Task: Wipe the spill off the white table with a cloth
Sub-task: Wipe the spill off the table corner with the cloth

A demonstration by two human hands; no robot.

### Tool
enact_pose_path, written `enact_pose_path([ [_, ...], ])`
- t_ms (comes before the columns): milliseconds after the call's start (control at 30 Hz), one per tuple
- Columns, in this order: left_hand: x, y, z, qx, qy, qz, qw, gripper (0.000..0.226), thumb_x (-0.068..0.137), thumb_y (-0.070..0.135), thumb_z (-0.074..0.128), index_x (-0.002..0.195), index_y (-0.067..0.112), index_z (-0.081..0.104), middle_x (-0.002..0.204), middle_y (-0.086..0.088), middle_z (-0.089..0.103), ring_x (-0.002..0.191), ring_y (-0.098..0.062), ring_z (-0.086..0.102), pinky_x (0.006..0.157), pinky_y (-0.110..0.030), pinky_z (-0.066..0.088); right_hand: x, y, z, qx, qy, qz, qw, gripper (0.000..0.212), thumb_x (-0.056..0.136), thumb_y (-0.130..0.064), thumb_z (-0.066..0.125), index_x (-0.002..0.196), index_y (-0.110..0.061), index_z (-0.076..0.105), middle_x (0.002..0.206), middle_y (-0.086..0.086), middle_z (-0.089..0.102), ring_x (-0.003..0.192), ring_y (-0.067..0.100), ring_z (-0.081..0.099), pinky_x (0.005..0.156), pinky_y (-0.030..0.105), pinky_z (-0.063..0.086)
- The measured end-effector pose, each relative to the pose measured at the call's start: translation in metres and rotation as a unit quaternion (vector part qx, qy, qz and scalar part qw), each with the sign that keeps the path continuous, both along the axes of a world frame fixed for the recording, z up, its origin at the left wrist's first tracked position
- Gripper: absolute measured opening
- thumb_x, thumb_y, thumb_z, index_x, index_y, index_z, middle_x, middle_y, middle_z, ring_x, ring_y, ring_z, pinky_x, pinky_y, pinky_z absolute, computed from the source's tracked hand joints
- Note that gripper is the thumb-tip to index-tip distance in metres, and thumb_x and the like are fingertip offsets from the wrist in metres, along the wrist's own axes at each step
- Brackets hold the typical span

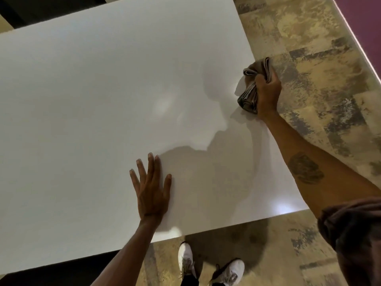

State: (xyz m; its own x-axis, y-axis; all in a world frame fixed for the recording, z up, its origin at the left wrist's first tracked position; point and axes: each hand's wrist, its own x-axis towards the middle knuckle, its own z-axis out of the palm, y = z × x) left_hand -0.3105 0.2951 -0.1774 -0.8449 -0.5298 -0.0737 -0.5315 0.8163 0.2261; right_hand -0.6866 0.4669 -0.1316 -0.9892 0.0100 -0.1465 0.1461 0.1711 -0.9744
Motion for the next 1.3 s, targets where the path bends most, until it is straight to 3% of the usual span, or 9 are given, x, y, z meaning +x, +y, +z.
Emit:
enact_pose_path([
  [100,0.0,0.0,0.001,0.001,0.008,-0.003,1.0,0.066,0.106,0.043,0.028,0.162,0.01,0.019,0.171,-0.006,0.015,0.158,-0.04,0.009,0.125,-0.064,0.011,-0.005,-0.015,0.0,0.013,-0.002,0.061,0.998,0.051,0.086,-0.006,0.05,0.137,-0.008,0.055,0.109,-0.011,0.065,0.093,-0.016,0.063,0.083,0.01,0.05],
  [267,-0.002,0.002,0.003,0.02,0.009,0.009,1.0,0.064,0.107,0.041,0.024,0.161,0.007,0.023,0.171,-0.006,0.016,0.159,-0.038,0.005,0.126,-0.062,0.006,0.001,-0.039,0.002,0.023,0.008,0.146,0.989,0.041,0.085,-0.008,0.05,0.124,-0.005,0.064,0.113,0.005,0.069,0.11,0.018,0.065,0.102,0.036,0.052],
  [400,0.0,0.003,0.003,0.022,0.003,0.007,1.0,0.063,0.107,0.038,0.023,0.163,0.008,0.018,0.172,-0.005,0.011,0.159,-0.036,0.001,0.127,-0.061,0.005,0.017,-0.061,0.002,0.011,0.004,0.209,0.978,0.04,0.087,-0.009,0.052,0.125,-0.007,0.063,0.117,0.007,0.07,0.111,0.017,0.066,0.1,0.029,0.052],
  [567,0.001,0.004,0.004,0.034,0.014,0.014,0.999,0.061,0.108,0.035,0.021,0.163,0.009,0.018,0.172,-0.005,0.011,0.16,-0.034,0.002,0.127,-0.06,0.003,0.047,-0.087,-0.001,0.022,-0.002,0.261,0.965,0.045,0.085,-0.013,0.054,0.129,-0.012,0.063,0.114,-0.004,0.071,0.1,0.002,0.067,0.088,0.017,0.052],
  [700,0.0,0.003,0.005,0.037,0.026,0.017,0.999,0.059,0.108,0.03,0.026,0.163,0.008,0.017,0.172,-0.007,0.01,0.16,-0.033,0.002,0.128,-0.058,0.0,0.078,-0.105,-0.007,0.016,-0.011,0.296,0.955,0.051,0.084,-0.016,0.057,0.134,-0.009,0.059,0.125,0.003,0.069,0.116,0.015,0.065,0.105,0.031,0.05],
  [833,0.001,0.004,0.006,0.06,0.061,0.034,0.996,0.056,0.109,0.022,0.028,0.162,0.005,0.02,0.171,-0.012,0.013,0.16,-0.031,0.004,0.129,-0.056,-0.001,0.106,-0.116,-0.012,0.006,-0.018,0.343,0.939,0.044,0.086,-0.011,0.057,0.129,-0.013,0.063,0.119,0.003,0.072,0.114,0.019,0.067,0.105,0.045,0.05],
  [1000,0.003,0.004,0.003,0.073,0.1,0.059,0.991,0.055,0.106,0.005,0.037,0.159,-0.003,0.025,0.167,-0.023,0.02,0.157,-0.039,0.014,0.127,-0.06,0.009,0.138,-0.125,-0.014,0.059,0.0,0.372,0.926,0.048,0.086,-0.021,0.058,0.134,-0.015,0.059,0.122,-0.002,0.069,0.113,0.012,0.065,0.103,0.033,0.052],
  [1133,0.005,0.003,0.001,0.084,0.135,0.06,0.985,0.061,0.1,-0.001,0.041,0.158,-0.006,0.023,0.166,-0.027,0.017,0.156,-0.043,0.014,0.128,-0.058,0.008,0.164,-0.129,-0.014,0.091,0.012,0.391,0.916,0.046,0.088,-0.019,0.057,0.134,-0.017,0.059,0.12,0.0,0.07,0.109,0.015,0.066,0.098,0.032,0.054],
  [1300,0.011,-0.004,0.0,0.104,0.154,0.072,0.98,0.072,0.087,0.004,0.016,0.158,-0.005,0.01,0.166,-0.028,0.013,0.156,-0.044,0.013,0.129,-0.055,0.011,0.202,-0.124,-0.012,0.105,0.026,0.418,0.902,0.036,0.086,-0.021,0.053,0.119,-0.029,0.066,0.094,-0.013,0.069,0.083,0.004,0.064,0.078,0.025,0.053],
])
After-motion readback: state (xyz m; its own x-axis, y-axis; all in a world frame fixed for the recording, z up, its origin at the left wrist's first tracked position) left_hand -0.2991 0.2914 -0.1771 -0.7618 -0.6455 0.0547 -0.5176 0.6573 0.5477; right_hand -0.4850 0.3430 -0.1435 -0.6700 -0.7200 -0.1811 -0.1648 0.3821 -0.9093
